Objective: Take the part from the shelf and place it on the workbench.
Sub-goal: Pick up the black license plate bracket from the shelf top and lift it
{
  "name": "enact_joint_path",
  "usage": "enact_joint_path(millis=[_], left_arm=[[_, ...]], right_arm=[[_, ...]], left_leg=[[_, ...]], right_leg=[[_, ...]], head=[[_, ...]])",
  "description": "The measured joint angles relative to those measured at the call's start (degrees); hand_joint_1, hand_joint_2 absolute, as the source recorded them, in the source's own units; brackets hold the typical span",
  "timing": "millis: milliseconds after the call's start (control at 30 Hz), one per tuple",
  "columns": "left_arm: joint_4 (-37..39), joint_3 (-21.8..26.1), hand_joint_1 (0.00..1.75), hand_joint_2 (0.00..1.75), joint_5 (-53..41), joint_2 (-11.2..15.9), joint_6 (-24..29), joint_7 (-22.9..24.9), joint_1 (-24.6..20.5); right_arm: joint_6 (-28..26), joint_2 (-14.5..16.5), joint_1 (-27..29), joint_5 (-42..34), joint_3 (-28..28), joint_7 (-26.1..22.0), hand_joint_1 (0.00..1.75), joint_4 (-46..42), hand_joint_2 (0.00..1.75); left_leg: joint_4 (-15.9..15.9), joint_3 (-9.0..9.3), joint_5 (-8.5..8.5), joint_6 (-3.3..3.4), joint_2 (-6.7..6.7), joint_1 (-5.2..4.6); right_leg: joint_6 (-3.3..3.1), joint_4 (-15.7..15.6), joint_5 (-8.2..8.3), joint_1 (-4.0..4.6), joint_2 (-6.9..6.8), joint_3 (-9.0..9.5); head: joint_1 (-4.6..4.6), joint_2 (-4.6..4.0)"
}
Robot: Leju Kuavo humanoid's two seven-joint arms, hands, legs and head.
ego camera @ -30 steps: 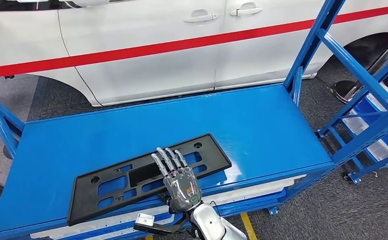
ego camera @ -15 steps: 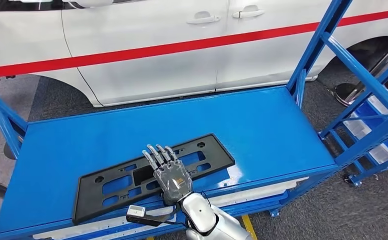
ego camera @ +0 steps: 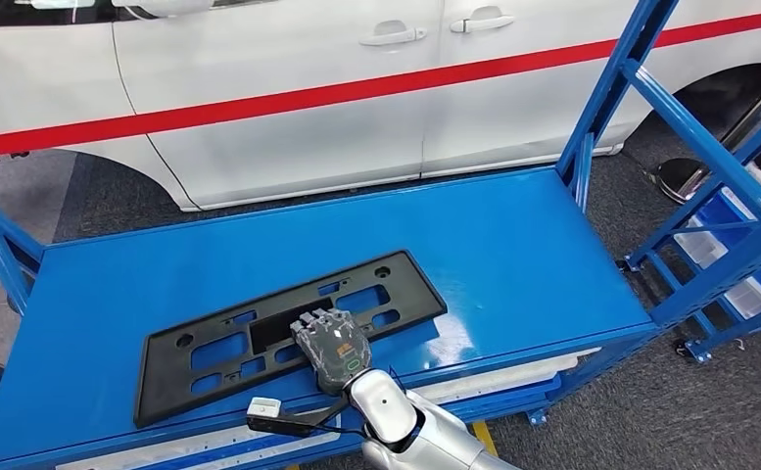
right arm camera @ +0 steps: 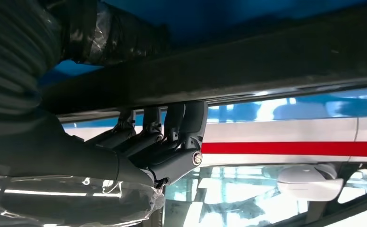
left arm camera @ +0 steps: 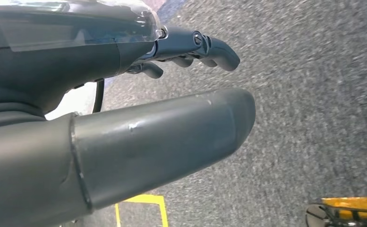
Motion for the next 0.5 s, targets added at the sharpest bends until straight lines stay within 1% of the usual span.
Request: enact_joint_path(millis=[33,100,133,167,200,233,267,300,333,367,400,433,467,500], left_arm=[[0.01,-0.01,0.00,0.00,0.00,-0.01,0.00,0.02,-0.01],[0.01,-0.03,0.00,0.00,-0.01,-0.04,-0.01,0.08,0.00],[0.01,-0.05,0.00,0.00,-0.01,-0.08,-0.01,0.10,0.01],[0.01,-0.08,0.00,0.00,-0.01,-0.11,-0.02,0.12,0.00],[0.01,-0.13,0.00,0.00,-0.01,-0.15,-0.02,0.13,-0.03],[0.01,-0.18,0.00,0.00,-0.01,-0.17,-0.02,0.14,-0.05],[0.01,-0.23,0.00,0.00,-0.01,-0.17,-0.02,0.16,-0.05],[0.01,-0.28,0.00,0.00,-0.01,-0.16,-0.02,0.19,-0.03],[0.01,-0.31,0.00,0.00,0.00,-0.16,-0.02,0.22,0.00],[0.01,-0.33,0.00,0.00,0.01,-0.16,-0.02,0.25,0.02],[0.01,-0.36,0.00,0.00,0.04,-0.16,-0.03,0.27,0.02],[0.01,-0.40,0.00,0.00,0.09,-0.17,-0.03,0.29,0.02],[0.01,-0.44,0.00,0.00,0.15,-0.20,-0.02,0.30,0.00],[0.01,-0.47,0.00,0.00,0.24,-0.22,-0.02,0.31,-0.01]], right_arm=[[0.07,0.00,-0.08,0.02,0.00,-0.09,1.68,0.00,1.75],[0.40,0.00,-0.24,0.05,0.00,-0.27,1.67,-0.01,1.75],[0.74,-0.01,-0.34,0.06,0.00,-0.31,1.66,-0.04,1.75],[1.16,-0.02,-0.46,0.06,0.00,-0.33,1.65,-0.09,1.75],[1.58,-0.04,-0.57,0.06,0.00,-0.33,1.64,-0.15,1.75],[2.00,-0.08,-0.62,0.06,0.00,-0.33,1.64,-0.24,1.75],[2.46,-0.13,-0.61,0.06,0.00,-0.33,1.65,-0.35,1.75],[3.01,-0.18,-0.54,0.06,0.00,-0.33,1.67,-0.54,1.75],[3.69,-0.23,-0.46,0.05,0.00,-0.33,1.70,-0.84,1.75],[4.48,-0.28,-0.40,-0.01,0.00,-0.34,1.72,-1.23,1.75],[5.27,-0.33,-0.38,-0.17,0.00,-0.40,1.74,-1.72,1.75],[6.01,-0.38,-0.37,-0.47,-0.01,-0.51,1.75,-2.22,1.75],[6.60,-0.42,-0.38,-0.97,-0.01,-0.70,1.75,-2.70,1.75],[7.01,-0.44,-0.36,-1.64,-0.02,-1.04,1.75,-3.19,1.75]], left_leg=[[-0.57,0.23,-0.17,0.28,-0.04,-0.10],[-0.65,0.20,0.04,0.90,-0.03,-0.13],[-0.81,0.28,0.15,1.22,0.02,-0.03],[-0.98,0.36,0.28,1.57,0.09,0.09],[-1.13,0.41,0.39,1.87,0.16,0.21],[-1.18,0.40,0.42,2.05,0.20,0.26],[-1.17,0.35,0.41,2.17,0.23,0.25],[-1.17,0.31,0.41,2.20,0.25,0.23],[-1.16,0.33,0.39,2.21,0.26,0.22],[-1.15,0.41,0.36,2.20,0.25,0.21],[-1.15,0.55,0.31,2.18,0.22,0.21],[-1.16,0.71,0.23,2.12,0.18,0.22],[-1.12,0.82,0.13,1.98,0.13,0.13],[-1.10,0.84,0.07,1.76,0.09,0.06]], right_leg=[[0.26,0.12,-0.08,0.11,0.03,-0.09],[0.75,0.11,-0.06,0.19,0.15,-0.10],[1.02,0.35,-0.34,0.15,0.18,-0.13],[1.32,1.31,-1.11,0.12,0.19,-0.51],[1.62,3.44,-2.48,0.03,0.21,-1.44],[1.89,6.72,-4.31,-0.09,0.18,-2.96],[2.11,10.69,-6.15,-0.17,0.17,-4.88],[2.25,14.24,-7.42,-0.25,0.17,-6.63],[2.30,16.17,-7.61,-0.31,0.16,-7.63],[2.25,15.84,-6.62,-0.33,0.15,-7.54],[2.08,13.12,-4.65,-0.33,0.15,-6.24],[1.80,8.89,-2.43,-0.29,0.14,-4.21],[1.48,4.81,-0.91,-0.13,0.12,-2.28],[1.19,1.82,-0.02,0.03,0.12,-0.90]], head=[[0.01,0.00],[0.02,0.00],[0.02,0.00],[0.03,0.00],[0.04,0.00],[0.04,0.00],[0.04,0.00],[0.03,0.00],[0.03,0.00],[0.04,0.00],[0.04,0.00],[0.05,0.00],[0.04,0.00],[0.03,0.00]])
